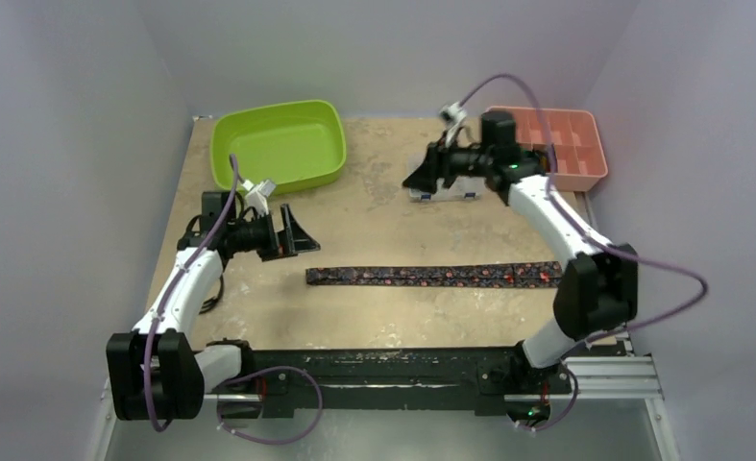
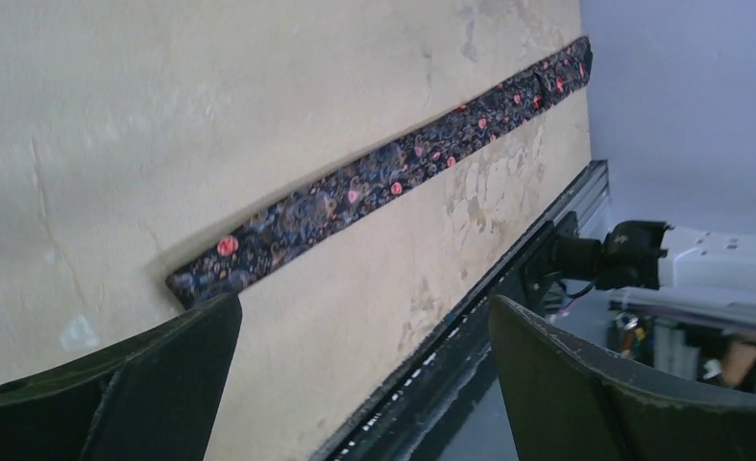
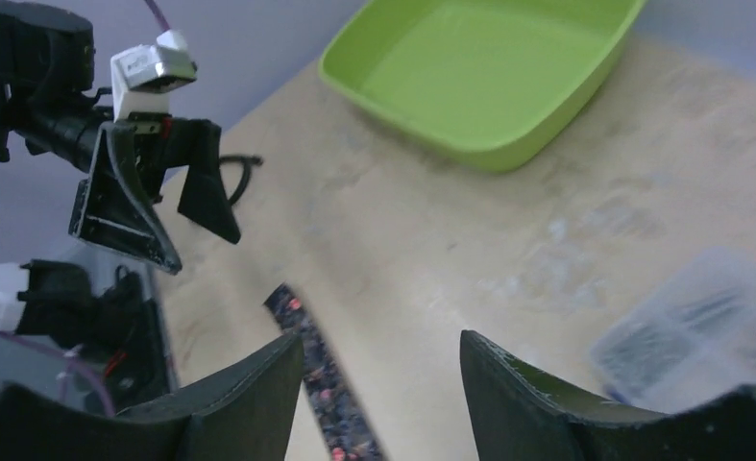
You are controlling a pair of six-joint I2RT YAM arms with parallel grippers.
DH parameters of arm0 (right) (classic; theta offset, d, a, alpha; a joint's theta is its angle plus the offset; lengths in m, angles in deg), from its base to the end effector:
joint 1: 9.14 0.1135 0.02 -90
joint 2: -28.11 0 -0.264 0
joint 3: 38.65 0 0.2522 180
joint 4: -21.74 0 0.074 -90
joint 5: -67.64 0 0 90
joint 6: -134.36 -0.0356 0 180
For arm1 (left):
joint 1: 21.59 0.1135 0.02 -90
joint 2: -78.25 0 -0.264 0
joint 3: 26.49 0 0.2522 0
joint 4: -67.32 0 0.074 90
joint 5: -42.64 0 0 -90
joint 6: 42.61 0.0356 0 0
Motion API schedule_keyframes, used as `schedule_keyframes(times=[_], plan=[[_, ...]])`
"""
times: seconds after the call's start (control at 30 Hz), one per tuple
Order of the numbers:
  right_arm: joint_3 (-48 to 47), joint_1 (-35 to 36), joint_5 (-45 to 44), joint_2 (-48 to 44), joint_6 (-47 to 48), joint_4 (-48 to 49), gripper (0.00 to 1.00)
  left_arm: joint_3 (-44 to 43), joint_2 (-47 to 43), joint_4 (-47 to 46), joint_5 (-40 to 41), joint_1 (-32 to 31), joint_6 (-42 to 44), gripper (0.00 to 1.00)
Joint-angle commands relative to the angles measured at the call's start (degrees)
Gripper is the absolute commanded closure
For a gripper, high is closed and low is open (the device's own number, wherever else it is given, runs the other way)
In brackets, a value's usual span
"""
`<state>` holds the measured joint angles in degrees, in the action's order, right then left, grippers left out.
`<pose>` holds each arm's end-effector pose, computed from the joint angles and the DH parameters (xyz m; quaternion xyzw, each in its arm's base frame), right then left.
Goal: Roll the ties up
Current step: Flatten out the tie at the center of the board.
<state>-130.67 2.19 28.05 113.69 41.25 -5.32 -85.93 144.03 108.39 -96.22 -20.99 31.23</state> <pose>0.3287 0.0938 0.3710 -0.2951 0.7247 0.4121 0.4669 0.2286 -0.0244 0.2547 0.0250 0.8611 -0.4266 0.2754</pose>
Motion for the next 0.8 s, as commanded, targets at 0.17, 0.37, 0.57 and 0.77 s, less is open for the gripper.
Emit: schedule_keyframes(times=[0.17, 0.37, 0.57, 0.77], plan=[[8.7, 23.5, -1.3, 15.8, -16.2, 8.6, 0.53, 9.6, -2.2, 0.8, 10.1, 3.0, -12.2, 0.01], [10.7, 29.5, -3.5, 24.0, -24.5, 18.6, 0.70, 10.9, 2.4, -5.7, 9.8, 3.3, -11.4, 0.16], [10.0, 29.5, -3.9, 28.2, -26.3, 20.1, 0.84, 12.7, 7.9, -12.6, 7.5, 3.2, -12.5, 0.45], [9.4, 29.5, -4.7, 30.2, -26.4, 20.0, 0.90, 12.8, 12.9, -15.2, 8.1, 3.0, -10.9, 0.52]])
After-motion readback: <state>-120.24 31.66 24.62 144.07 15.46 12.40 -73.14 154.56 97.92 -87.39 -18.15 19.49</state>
